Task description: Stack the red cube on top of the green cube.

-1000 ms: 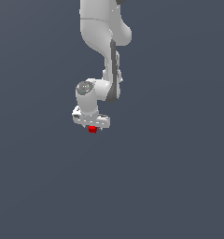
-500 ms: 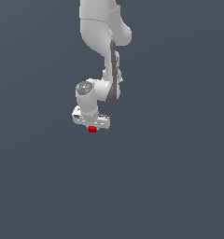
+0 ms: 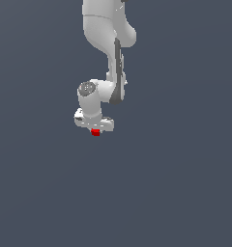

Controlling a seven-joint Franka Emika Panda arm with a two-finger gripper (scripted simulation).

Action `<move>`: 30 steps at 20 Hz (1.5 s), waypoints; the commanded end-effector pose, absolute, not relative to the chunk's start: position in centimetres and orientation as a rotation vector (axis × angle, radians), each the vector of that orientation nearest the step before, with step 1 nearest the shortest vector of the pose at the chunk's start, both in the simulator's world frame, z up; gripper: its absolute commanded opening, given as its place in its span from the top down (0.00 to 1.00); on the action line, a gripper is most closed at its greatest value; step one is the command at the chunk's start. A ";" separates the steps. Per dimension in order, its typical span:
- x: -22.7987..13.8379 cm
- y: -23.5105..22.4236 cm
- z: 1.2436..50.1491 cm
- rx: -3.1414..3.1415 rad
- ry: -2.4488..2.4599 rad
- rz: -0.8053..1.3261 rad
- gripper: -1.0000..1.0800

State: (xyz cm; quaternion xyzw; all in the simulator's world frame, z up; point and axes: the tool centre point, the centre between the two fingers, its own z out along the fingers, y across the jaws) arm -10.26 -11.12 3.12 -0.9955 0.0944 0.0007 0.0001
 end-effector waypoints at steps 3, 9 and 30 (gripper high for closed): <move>-10.3 -11.1 5.1 -3.127 0.297 0.000 1.00; -10.3 -11.1 9.0 -3.127 0.297 0.000 1.00; -11.1 -11.4 11.1 -3.127 0.297 0.000 1.00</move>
